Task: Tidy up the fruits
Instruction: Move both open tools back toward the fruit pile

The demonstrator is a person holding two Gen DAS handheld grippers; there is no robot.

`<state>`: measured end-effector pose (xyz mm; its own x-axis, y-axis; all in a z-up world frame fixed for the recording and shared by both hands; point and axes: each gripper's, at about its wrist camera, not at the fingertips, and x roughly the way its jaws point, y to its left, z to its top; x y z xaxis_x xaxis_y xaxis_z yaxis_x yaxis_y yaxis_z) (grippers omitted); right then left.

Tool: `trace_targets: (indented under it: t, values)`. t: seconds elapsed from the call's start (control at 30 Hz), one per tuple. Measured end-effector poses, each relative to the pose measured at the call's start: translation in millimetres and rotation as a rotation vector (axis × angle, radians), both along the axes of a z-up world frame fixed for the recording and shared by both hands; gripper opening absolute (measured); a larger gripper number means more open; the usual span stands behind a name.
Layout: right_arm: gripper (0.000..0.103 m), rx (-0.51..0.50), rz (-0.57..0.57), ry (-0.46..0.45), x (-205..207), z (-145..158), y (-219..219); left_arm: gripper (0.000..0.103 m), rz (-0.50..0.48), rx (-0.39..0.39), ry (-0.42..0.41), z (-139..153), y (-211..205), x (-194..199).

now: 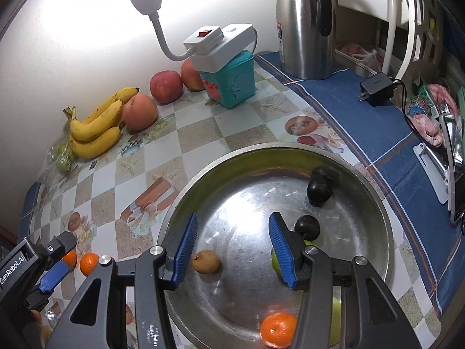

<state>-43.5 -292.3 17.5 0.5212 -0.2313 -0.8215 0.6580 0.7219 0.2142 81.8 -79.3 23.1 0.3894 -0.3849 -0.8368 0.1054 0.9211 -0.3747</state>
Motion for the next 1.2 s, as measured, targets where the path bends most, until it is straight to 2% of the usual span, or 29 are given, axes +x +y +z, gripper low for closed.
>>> trace_targets:
  t: [0.03, 0.07, 0.13, 0.2, 0.5, 0.67, 0.97, 1.2]
  values:
    - [0.052, 0.0, 0.0, 0.001, 0.4, -0.3, -0.1, 0.077, 0.0, 0.001, 0.001, -0.1, 0.0, -0.1]
    - [0.054, 0.0, 0.0, 0.001, 0.6, -0.6, 0.1, 0.088, 0.001, 0.004, 0.002, -0.2, -0.1, -0.3]
    - [0.081, 0.002, 0.001, -0.001, 0.5, -1.5, 0.0, 0.103, 0.005, 0.015, 0.002, -2.0, -0.3, -0.1]
    - [0.087, 0.002, 0.007, 0.0, 1.5, -2.7, 0.5, 0.103, 0.007, 0.024, 0.006, -3.9, -0.4, 0.3]
    - [0.088, 0.008, 0.026, 0.032, 5.6, -9.6, 2.4, 0.103, 0.022, 0.058, 0.017, -8.6, 1.5, 1.3]
    - [0.101, 0.012, 0.02, 0.037, 4.8, -11.4, 1.3, 0.103, 0.023, 0.104, 0.024, -12.1, 1.4, 1.2]
    - [0.101, 0.027, 0.031, 0.05, 6.9, -15.8, 2.9, 0.103, 0.013, 0.155, 0.036, -16.3, -0.8, 0.8]
    - [0.101, 0.063, 0.029, 0.056, 6.2, -18.3, 2.0, 0.103, -0.047, 0.23, 0.048, -18.9, -8.2, -0.7]
